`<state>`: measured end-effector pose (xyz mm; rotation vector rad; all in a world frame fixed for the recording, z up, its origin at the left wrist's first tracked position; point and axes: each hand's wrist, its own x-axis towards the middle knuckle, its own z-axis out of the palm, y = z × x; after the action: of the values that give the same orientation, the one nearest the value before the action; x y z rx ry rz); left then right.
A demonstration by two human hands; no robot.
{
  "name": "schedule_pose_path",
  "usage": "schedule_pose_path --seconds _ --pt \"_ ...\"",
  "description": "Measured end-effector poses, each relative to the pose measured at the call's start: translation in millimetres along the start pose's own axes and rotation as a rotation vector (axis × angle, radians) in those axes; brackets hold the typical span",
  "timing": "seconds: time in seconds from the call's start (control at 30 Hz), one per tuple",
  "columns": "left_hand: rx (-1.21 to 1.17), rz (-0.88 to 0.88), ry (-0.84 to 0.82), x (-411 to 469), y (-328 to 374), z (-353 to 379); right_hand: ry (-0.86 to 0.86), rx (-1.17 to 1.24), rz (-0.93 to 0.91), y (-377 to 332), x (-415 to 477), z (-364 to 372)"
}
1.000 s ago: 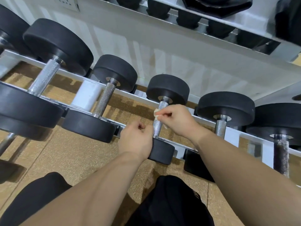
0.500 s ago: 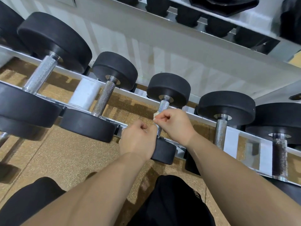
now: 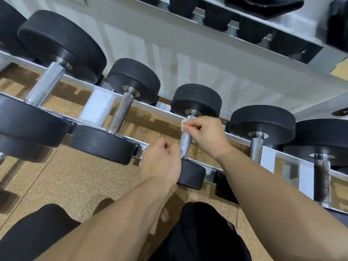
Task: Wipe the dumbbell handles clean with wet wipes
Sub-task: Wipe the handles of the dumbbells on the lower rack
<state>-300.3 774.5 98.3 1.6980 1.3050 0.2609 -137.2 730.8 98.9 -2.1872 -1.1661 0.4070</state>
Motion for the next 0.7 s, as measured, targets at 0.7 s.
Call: schedule_pose_path --seconds 0.7 --pt "-0.007 -0.006 0.0 0.9 1.0 1.8 -0.189 -0.054 0.081 -10.2 -23.3 9.9"
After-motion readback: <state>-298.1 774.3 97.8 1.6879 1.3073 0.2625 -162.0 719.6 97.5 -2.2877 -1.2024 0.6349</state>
